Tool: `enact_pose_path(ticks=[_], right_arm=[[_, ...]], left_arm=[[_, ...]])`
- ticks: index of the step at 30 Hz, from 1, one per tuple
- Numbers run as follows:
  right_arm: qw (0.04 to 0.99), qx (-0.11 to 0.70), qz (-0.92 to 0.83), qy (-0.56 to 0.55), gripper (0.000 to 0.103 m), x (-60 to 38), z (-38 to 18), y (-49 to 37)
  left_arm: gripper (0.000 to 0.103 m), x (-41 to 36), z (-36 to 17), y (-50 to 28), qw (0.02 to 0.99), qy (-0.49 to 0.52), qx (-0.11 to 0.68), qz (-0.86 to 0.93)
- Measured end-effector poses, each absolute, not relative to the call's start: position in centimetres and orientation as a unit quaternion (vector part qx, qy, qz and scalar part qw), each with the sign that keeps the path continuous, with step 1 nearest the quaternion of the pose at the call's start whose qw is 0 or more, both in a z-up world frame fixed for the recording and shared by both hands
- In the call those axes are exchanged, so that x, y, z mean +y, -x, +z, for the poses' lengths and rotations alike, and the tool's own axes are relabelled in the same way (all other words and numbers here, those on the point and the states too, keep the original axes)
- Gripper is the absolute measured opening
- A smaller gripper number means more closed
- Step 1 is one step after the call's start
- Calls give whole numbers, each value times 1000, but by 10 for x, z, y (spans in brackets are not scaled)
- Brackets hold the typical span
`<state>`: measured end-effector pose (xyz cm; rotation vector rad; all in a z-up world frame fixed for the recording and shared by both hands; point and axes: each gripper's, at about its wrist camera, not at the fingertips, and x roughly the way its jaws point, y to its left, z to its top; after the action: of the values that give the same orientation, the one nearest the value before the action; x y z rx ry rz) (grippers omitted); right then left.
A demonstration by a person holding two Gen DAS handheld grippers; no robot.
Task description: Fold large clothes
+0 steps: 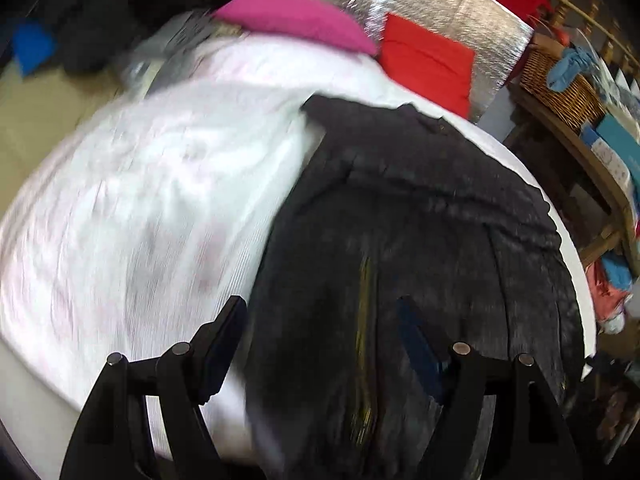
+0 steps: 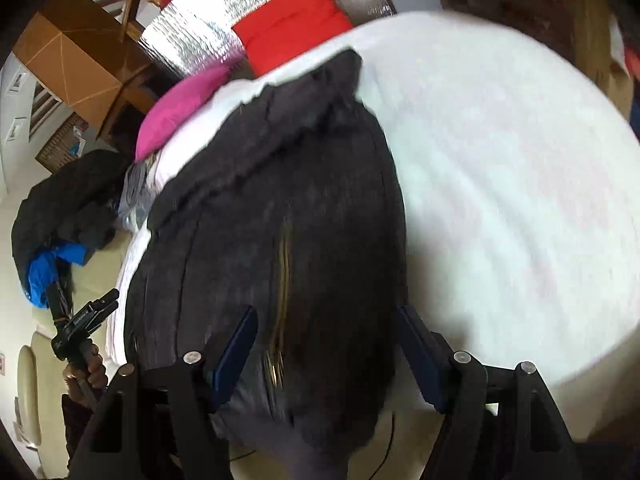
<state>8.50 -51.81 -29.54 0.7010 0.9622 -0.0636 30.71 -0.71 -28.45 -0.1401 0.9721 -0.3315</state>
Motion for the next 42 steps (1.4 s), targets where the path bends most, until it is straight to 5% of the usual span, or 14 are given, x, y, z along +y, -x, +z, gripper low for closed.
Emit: enact_pose_path(ticks=[12, 14, 16, 20, 22, 23, 30, 33, 34, 36, 42], right_arm=[[796, 528, -58, -292, 68, -466, -339, -86], [806, 517, -52, -283, 49, -462, -330, -84], [811, 511, -47, -280, 42, -460, -326, -82], [801, 525, -52, -284, 46, -463, -335, -84], [789, 532, -64, -300, 57, -466, -338, -84], [783, 539, -65, -303, 59, -466, -340, -85], [775, 554, -61, -297, 67, -458, -355, -91], [781, 550, -44, -293, 53, -454, -350, -92], [783, 547, -37, -292, 37, -453, -346, -92], [793, 537, -29, -287, 27, -448, -335, -91], [830, 467, 18, -304, 21, -452, -275, -93]], left_arm=[[75, 23, -330, -244, 817, 159, 533, -154], [52, 19, -333, -239, 814, 154, 535, -165], [44, 13, -333, -237, 822, 127, 532, -157], [47, 10, -333, -234, 823, 123, 532, -158], [71, 11, -337, -234, 813, 131, 544, -160], [74, 10, -341, -232, 806, 137, 553, -160], [73, -10, -364, -227, 774, 113, 597, -179], [43, -14, -363, -228, 773, 119, 593, -191], [35, -15, -361, -228, 776, 118, 589, -191], [24, -16, -357, -226, 777, 122, 584, -199], [19, -13, -328, -227, 785, 138, 556, -237]])
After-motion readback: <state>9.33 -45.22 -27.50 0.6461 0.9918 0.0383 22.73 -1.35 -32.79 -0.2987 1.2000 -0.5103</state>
